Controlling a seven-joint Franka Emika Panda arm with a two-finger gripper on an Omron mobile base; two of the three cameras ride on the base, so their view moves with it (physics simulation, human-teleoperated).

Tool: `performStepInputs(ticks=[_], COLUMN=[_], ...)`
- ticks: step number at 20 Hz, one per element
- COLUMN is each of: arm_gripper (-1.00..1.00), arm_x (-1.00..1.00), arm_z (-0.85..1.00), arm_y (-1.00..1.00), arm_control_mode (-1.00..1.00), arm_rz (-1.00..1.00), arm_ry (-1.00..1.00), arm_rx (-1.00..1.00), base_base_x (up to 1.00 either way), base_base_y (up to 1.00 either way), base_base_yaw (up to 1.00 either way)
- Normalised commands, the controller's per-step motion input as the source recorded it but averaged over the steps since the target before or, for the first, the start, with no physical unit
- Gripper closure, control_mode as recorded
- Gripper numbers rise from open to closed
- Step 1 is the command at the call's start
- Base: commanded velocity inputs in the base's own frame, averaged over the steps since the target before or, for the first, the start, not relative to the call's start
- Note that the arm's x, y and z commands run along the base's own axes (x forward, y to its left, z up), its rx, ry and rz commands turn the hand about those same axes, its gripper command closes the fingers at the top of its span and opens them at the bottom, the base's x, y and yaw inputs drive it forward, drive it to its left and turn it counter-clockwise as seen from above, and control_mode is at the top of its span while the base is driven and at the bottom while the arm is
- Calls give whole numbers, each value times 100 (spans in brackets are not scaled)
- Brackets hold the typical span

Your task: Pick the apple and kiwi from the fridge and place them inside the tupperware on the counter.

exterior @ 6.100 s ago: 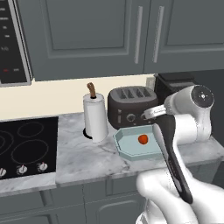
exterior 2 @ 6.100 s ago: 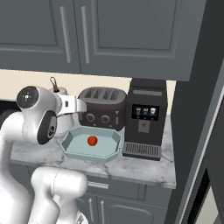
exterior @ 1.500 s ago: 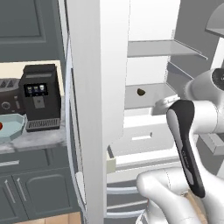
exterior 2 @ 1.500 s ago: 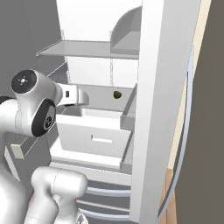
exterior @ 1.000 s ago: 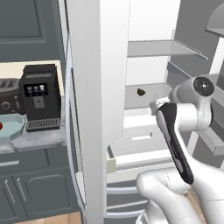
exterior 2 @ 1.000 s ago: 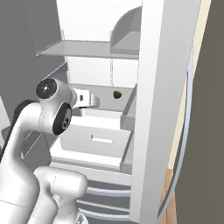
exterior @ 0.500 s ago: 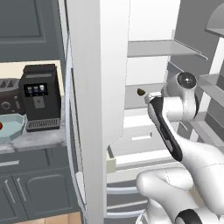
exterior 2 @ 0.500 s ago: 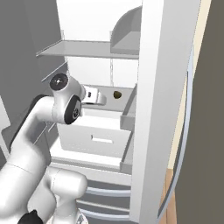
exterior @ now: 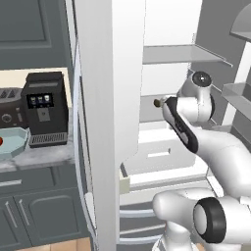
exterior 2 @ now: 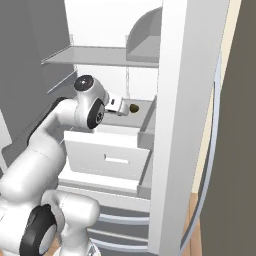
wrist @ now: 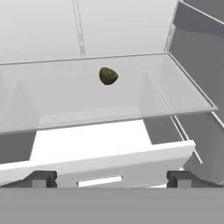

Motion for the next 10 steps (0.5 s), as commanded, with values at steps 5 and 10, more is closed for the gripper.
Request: performStepInputs(ticks=[5, 10], arm_gripper=[-100, -100], arm_x=[56, 61], arm_z=[-30, -23], arm_y=[-8, 0], arm_control_mode=[-100, -100], arm_rz=[0, 0], arm_ry=[0, 0], arm_rx=[0, 0], base_base_x=[0, 0], base_base_y=[0, 0], base_base_yaw=[0, 0])
